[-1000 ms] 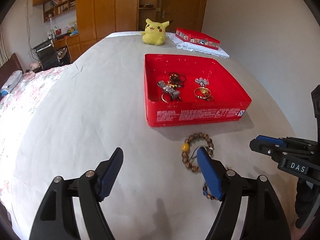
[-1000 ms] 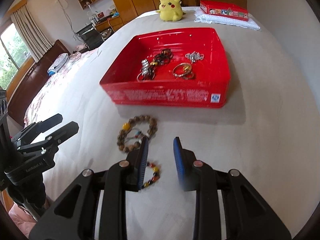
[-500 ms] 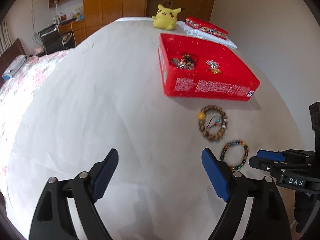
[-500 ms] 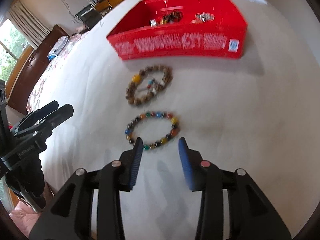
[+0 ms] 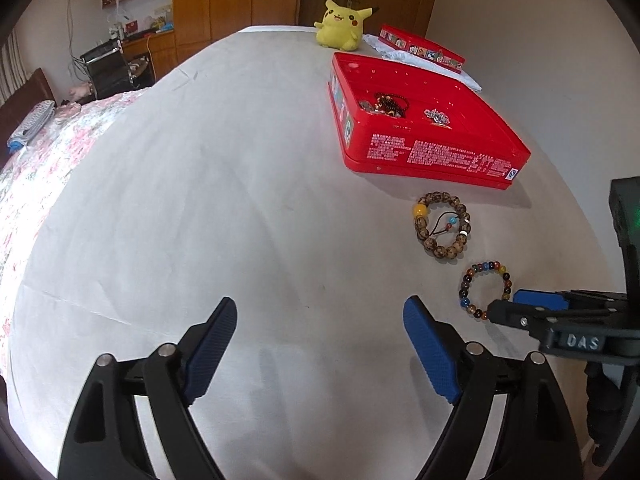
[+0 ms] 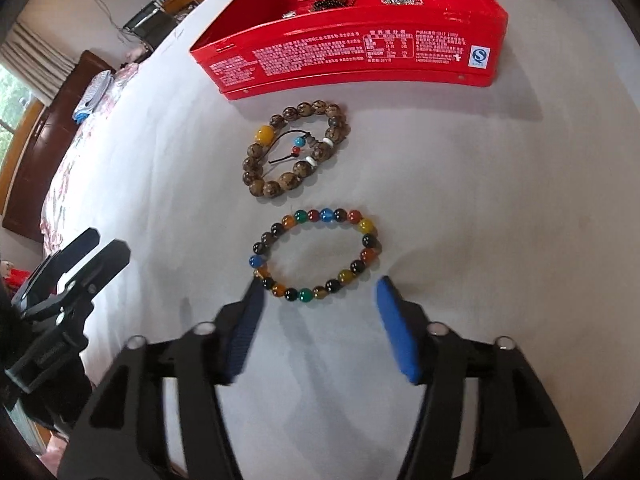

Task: Organize jewelry
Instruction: 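Close the right tool on the multicolour bracelet while the left grasps the wooden bracelet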

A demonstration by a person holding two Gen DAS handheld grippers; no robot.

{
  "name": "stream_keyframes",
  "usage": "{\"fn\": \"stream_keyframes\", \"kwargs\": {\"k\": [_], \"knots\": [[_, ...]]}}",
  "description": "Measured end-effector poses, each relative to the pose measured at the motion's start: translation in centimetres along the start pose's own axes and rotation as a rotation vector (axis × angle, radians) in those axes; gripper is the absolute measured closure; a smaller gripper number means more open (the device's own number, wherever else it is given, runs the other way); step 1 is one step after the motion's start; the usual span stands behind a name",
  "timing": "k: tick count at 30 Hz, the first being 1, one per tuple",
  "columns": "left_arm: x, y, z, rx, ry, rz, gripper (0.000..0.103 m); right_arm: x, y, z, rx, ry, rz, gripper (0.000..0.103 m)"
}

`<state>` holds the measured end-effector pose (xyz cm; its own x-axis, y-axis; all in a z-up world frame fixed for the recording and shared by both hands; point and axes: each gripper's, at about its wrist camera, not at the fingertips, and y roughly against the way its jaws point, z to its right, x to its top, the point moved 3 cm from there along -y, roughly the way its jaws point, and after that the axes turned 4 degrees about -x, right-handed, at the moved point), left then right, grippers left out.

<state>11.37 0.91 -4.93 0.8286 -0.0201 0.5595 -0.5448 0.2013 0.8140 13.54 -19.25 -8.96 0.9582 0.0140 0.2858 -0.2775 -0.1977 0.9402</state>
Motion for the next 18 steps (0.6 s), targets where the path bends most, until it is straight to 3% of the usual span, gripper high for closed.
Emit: {"fn": "stream_keyframes", "kwargs": {"k": [6, 8, 9, 18], "knots": [[0.0, -0.1, 0.4, -0.012, -0.010, -0.007, 0.018, 1.4, -0.6, 0.9, -0.022, -0.029, -0.001, 0.069], [0.0, -0.3, 0.7, -0.017, -0.013, -0.012, 0.018, 1.5, -0.7, 0.9, -0.053, -0.007, 0.013, 0.091], [0.0, -0.3, 0.9, -0.017, -0.015, -0.013, 0.018, 1.6, -0.8, 1.0, -0.063, -0.002, 0.020, 0.095], [1.4, -1.5, 2.6, -0.006, -0.059, -0.048, 0.018, 1.2, 1.5, 3.6, -0.052, -0.006, 0.062, 0.097]]}}
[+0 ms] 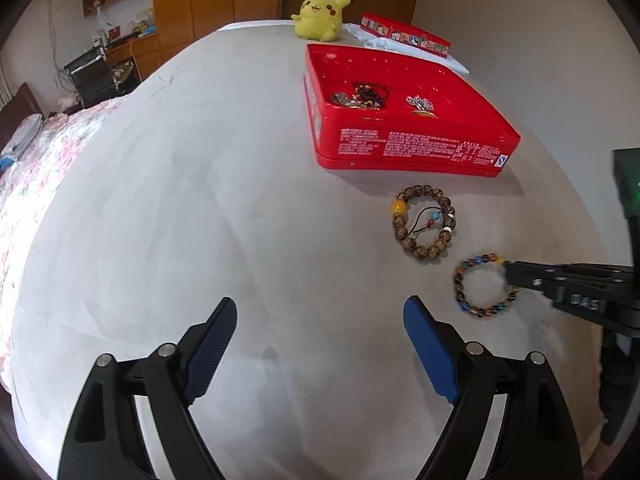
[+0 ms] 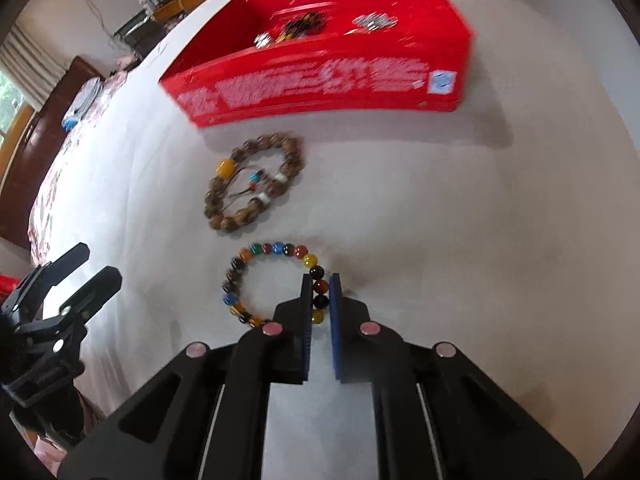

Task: Organize jewelry
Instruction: 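Close the right tool on the multicolour bracelet while the left grasps the wooden bracelet, then lift both bracelets off the bed toward the tray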

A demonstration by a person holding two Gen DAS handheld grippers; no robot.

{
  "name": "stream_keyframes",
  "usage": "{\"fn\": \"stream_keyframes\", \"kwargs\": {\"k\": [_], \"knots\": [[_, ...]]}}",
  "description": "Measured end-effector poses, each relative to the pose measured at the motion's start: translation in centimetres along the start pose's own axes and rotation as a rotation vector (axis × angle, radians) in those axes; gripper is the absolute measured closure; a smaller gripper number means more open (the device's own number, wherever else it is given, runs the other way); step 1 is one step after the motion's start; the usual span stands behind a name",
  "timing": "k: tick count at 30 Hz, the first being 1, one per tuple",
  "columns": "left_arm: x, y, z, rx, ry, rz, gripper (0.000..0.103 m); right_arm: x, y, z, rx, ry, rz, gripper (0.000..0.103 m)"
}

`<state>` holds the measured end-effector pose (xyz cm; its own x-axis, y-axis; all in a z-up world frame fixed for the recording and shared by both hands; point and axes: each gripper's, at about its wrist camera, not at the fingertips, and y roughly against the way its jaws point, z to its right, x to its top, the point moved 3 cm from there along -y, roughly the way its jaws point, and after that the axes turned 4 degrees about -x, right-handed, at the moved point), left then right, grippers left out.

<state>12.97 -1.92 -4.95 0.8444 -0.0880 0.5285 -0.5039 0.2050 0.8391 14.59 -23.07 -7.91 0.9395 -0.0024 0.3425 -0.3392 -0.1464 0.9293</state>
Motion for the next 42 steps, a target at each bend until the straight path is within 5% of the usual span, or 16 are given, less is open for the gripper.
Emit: {"fn": "stream_keyframes", "kwargs": {"k": [9, 13, 23, 28, 33, 35, 42], "knots": [[4.4, -3.2, 4.3, -0.071, -0.022, -0.077, 0.019, -0.2, 1.7, 3.2, -0.017, -0.044, 0.026, 0.097], [5.4, -3.8, 6.9, -0.149, -0.056, -0.088, 0.028, -0.2, 1.8, 3.6, -0.014, -0.058, 0.024, 0.097], [6.2, -6.8, 9.9, -0.191, -0.109, -0.157, 0.051, -0.7, 1.1, 6.2, 0.012, -0.081, 0.001, 0.097], [5.8, -8.3, 10.1, -0.186, -0.118, -0.199, 0.052, -0.6, 0.9, 6.3, 0.026, -0.075, -0.005, 0.097], [5.5, -9.1, 10.3, -0.150, -0.154, -0.201, 0.070, -0.4, 0.6, 6.4, 0.030, -0.074, -0.009, 0.097], [5.5, -9.2, 10.2, -0.148, -0.155, -0.198, 0.087, -0.4, 0.5, 6.4, 0.031, -0.077, -0.013, 0.097], [4.9, -8.7, 9.7, -0.179, -0.145, -0.197, 0.092, -0.3, 1.5, 5.7, 0.048, -0.059, 0.011, 0.097]]}}
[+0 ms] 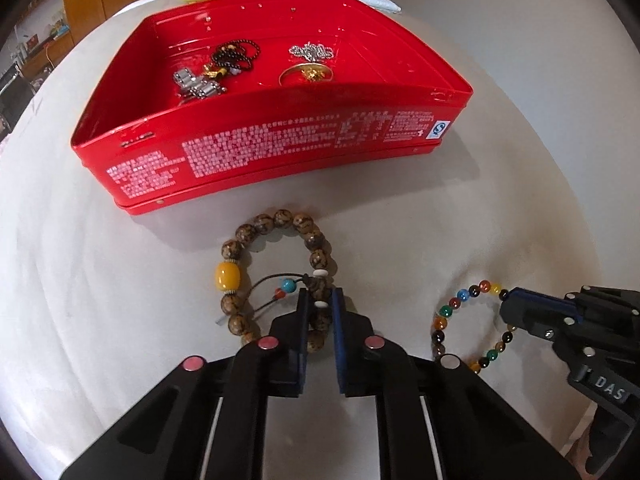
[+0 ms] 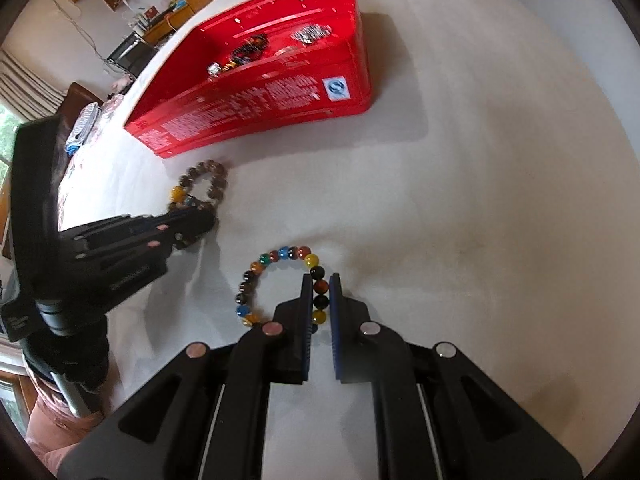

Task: Organize jewelry
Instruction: 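Lift both bracelets off the bed toward the tray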

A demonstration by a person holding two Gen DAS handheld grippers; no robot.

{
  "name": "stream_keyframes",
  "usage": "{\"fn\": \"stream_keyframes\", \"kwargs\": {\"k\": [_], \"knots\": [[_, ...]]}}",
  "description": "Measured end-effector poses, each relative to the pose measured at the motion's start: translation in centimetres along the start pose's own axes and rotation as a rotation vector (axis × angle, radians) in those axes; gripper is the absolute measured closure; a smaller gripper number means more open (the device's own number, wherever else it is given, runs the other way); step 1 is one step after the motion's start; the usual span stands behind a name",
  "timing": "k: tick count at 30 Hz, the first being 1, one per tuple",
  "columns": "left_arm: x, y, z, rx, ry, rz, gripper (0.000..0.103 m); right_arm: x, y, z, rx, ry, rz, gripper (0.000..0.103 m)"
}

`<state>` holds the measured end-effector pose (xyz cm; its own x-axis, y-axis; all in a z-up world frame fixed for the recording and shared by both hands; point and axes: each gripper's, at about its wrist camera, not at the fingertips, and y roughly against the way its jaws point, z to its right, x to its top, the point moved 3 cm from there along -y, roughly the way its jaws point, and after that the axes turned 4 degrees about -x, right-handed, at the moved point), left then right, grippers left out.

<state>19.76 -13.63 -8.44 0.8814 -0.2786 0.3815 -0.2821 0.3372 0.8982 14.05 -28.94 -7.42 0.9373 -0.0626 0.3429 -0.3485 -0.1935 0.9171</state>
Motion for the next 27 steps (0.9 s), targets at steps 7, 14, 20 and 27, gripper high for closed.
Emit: {"fn": "stream_keyframes", "kwargs": {"k": [7, 14, 20, 27], "knots": [[-1.0, 1.8, -0.2, -0.031, 0.016, 0.021, 0.092, 0.0, 1.8, -0.6, 0.020, 0.017, 0.025, 0.097], [-2.3, 5.1, 0.1, 0.039, -0.006, 0.132, 0.092, 0.1, 2.8, -1.1, 0.034, 0.023, 0.043, 0.097], [-2.9, 7.2, 0.4, 0.074, -0.011, 0.202, 0.092, -0.1, 3.9, -1.8, 0.029, 0.042, 0.064, 0.097], [-3.6, 9.7, 0.6, 0.073, -0.025, 0.264, 0.092, -0.1, 4.8, -2.3, 0.024, 0.052, 0.084, 0.097]]}}
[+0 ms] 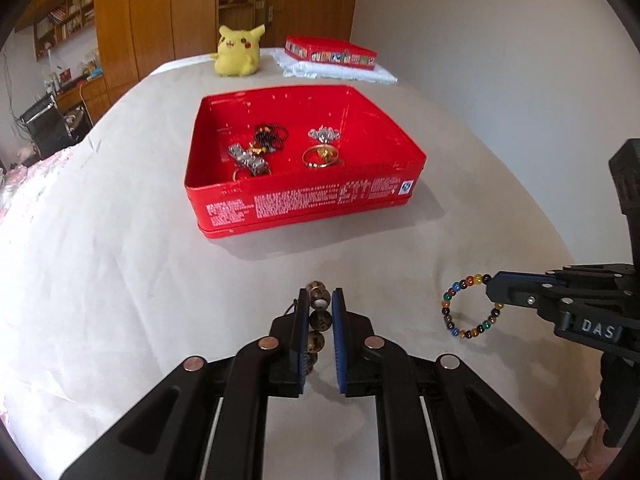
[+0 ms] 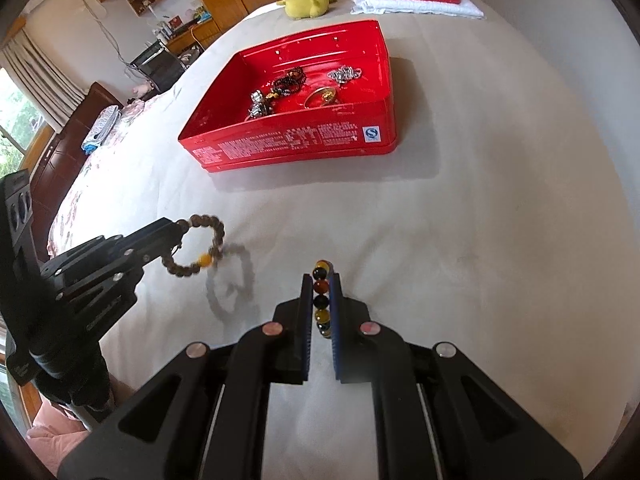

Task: Organize jewelry
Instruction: 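Lift both bracelets off the bed toward the tray, then lower both bracelets into the red tray and open both tools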

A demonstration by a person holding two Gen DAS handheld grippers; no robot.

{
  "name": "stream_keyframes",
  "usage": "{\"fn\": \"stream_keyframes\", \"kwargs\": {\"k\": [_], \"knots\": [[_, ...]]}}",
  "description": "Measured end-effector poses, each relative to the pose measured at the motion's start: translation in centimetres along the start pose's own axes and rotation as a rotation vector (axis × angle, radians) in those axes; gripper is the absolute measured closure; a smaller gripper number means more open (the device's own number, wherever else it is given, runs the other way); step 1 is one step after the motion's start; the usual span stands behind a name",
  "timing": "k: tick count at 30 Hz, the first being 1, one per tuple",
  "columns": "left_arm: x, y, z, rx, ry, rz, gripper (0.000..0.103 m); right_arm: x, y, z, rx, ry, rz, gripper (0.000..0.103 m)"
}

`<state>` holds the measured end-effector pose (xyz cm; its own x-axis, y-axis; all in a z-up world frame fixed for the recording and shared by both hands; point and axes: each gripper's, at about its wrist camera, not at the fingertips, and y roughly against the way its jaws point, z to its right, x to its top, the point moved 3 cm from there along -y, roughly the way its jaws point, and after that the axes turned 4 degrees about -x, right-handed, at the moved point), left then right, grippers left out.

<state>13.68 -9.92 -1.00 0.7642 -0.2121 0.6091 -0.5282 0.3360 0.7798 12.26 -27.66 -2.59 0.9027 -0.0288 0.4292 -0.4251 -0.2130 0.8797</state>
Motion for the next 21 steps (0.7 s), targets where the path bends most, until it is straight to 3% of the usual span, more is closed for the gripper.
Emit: {"fn": "stream_keyframes", "kwargs": {"k": [21], "knots": [[1.7, 3.9, -2.0, -0.003, 0.031, 0.101, 0.092, 2.3, 1.6, -1.8, -0.004, 0.033, 0.046, 0.097]]}}
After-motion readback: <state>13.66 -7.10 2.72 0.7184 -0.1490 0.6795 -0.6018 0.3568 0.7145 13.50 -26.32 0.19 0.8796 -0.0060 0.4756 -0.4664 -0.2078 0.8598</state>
